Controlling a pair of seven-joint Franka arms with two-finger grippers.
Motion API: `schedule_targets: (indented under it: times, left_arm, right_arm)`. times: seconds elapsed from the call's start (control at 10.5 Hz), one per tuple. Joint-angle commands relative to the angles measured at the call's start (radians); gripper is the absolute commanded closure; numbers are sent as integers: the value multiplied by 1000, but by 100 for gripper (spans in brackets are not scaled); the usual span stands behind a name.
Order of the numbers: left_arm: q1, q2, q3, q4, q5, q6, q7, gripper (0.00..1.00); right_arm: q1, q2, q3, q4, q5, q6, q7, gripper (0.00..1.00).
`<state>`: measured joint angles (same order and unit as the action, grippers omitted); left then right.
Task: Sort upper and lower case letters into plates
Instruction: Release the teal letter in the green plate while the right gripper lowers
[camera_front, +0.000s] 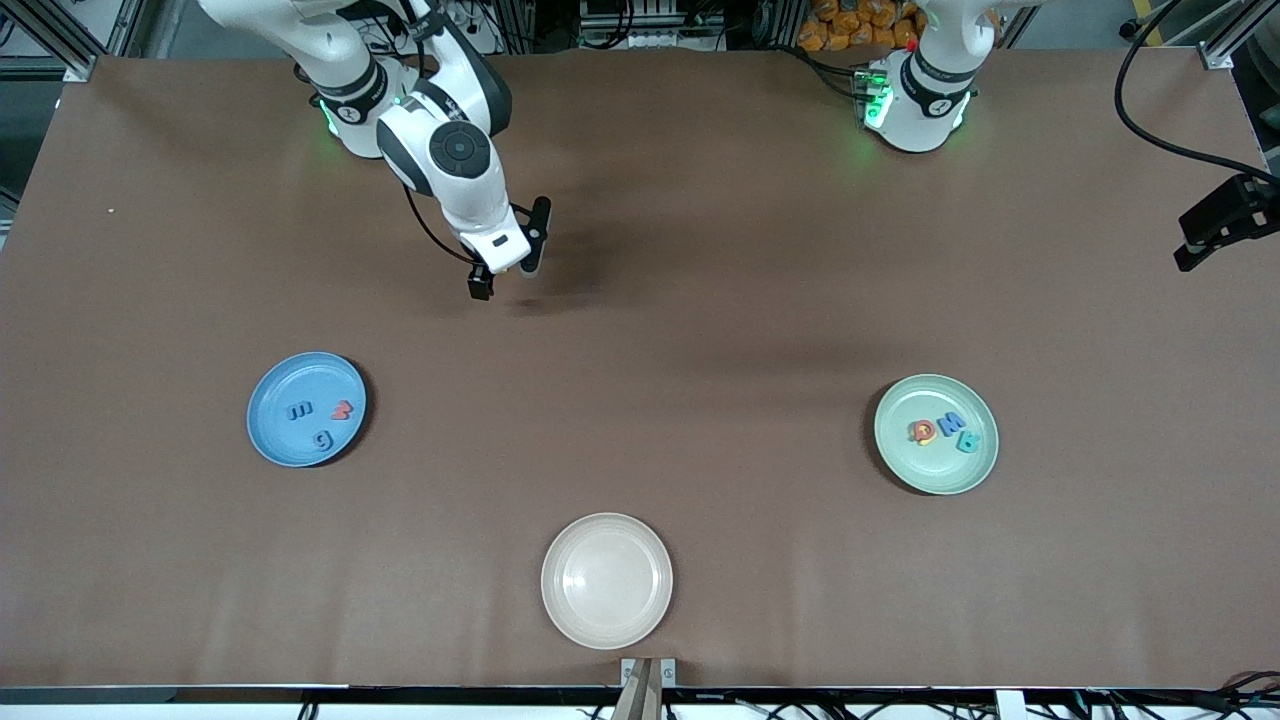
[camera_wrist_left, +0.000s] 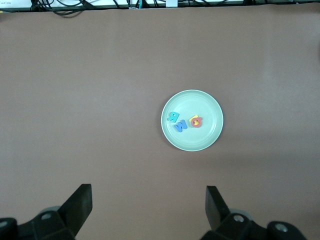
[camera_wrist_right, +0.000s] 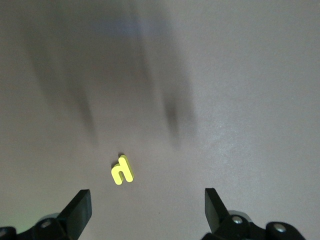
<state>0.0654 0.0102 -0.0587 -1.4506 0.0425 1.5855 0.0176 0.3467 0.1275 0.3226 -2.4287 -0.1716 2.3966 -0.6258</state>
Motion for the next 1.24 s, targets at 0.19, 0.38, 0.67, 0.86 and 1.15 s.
schedule_targets:
  times: [0.19, 0.38, 0.67, 0.86, 1.15]
  left_arm:
    - [-9, -7, 16, -19, -12, -9, 2, 0]
    - [-9, -3, 13, -19, -13, -9, 7, 0]
    - [-4, -7, 16, -19, -15, -10, -4, 0]
    - [-4, -7, 16, -22, -15, -25, -10, 0]
    - [-2, -7, 17, -22, -15, -45, -36, 0]
  right_arm:
    - [-11, 73, 6, -18, -98, 50, -23, 0]
    - [-14, 102, 4, -18, -152, 70, -49, 0]
    - [-8, 124, 6, -24, -255, 90, -45, 0]
    - [1, 142, 6, -61, -259, 183, -35, 0]
    - [0, 152, 4, -104, -261, 252, -34, 0]
